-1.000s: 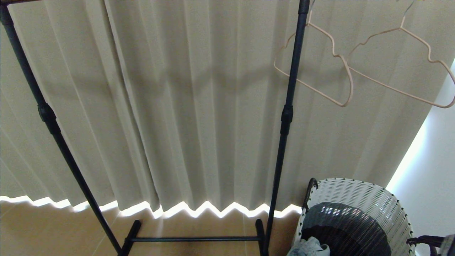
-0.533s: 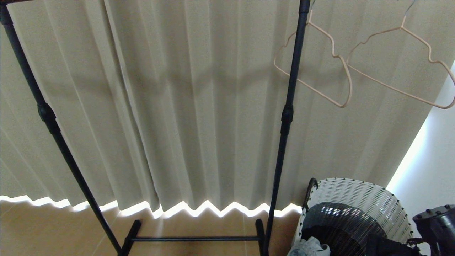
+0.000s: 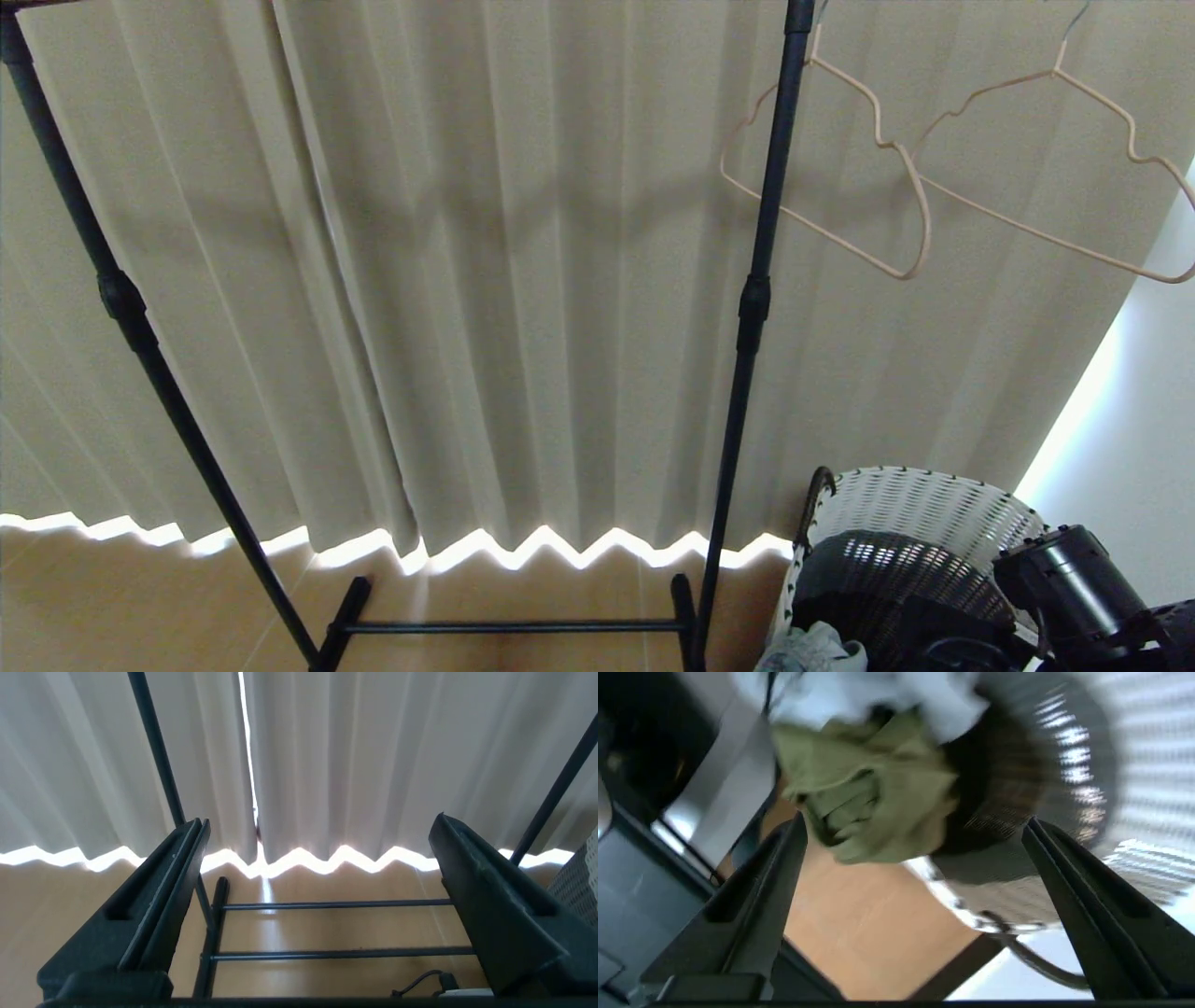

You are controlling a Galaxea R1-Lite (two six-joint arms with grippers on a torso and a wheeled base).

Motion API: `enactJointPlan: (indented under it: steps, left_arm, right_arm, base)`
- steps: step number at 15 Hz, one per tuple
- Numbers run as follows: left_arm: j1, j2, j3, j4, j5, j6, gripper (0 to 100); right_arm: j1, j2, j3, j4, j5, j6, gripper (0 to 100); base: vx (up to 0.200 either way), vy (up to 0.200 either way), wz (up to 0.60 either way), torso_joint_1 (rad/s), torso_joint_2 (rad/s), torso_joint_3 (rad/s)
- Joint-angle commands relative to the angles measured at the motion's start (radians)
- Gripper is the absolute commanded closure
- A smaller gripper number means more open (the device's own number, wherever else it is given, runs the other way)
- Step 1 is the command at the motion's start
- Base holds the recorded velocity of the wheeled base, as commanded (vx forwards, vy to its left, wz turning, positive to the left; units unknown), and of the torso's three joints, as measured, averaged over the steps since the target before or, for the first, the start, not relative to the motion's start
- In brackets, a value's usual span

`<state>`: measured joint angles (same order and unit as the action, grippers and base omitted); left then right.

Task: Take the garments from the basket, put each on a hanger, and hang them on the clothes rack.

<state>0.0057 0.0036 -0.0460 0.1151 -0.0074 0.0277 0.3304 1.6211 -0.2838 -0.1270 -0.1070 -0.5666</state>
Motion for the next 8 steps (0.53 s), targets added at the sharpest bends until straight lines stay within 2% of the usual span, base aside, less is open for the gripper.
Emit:
enactJointPlan:
  steps: [1,4,6,7,8]
  left_arm:
    - [0.0,-0.001,0.0,0.0,0.001,0.0,0]
    - [0.0,-0.001,0.001,0.0,0.003,-0.002,0]
    - [0.0,-0.001,0.001,0.0,0.003,-0.003,0]
    - [0.0,-0.001,0.001,0.0,0.004,-0.003,0]
    - [0.0,-0.001,0.001,0.0,0.004,-0.003,0]
  right_arm:
    - [-0.01,0.057,-0.005,-0.034,-0.008,0.001,0]
    - [-0.021,0.088,0.005,-0.109,-0.04,0.001,0]
    - [-0.024,0.086,0.006,-0.114,-0.046,0.001,0]
    - [-0.024,0.082,0.008,-0.114,-0.046,0.001,100]
    - [-0.024,0.077,0.012,-0.115,-0.046,0.001,100]
  base:
    - [0.0,0.0,0.0,0.0,0.0,0.0]
    - [0.0,0.0,0.0,0.0,0.0,0.0]
    - [0.0,0.0,0.0,0.0,0.0,0.0]
    - [0.0,0.0,0.0,0.0,0.0,0.0]
    - [0.0,0.0,0.0,0.0,0.0,0.0]
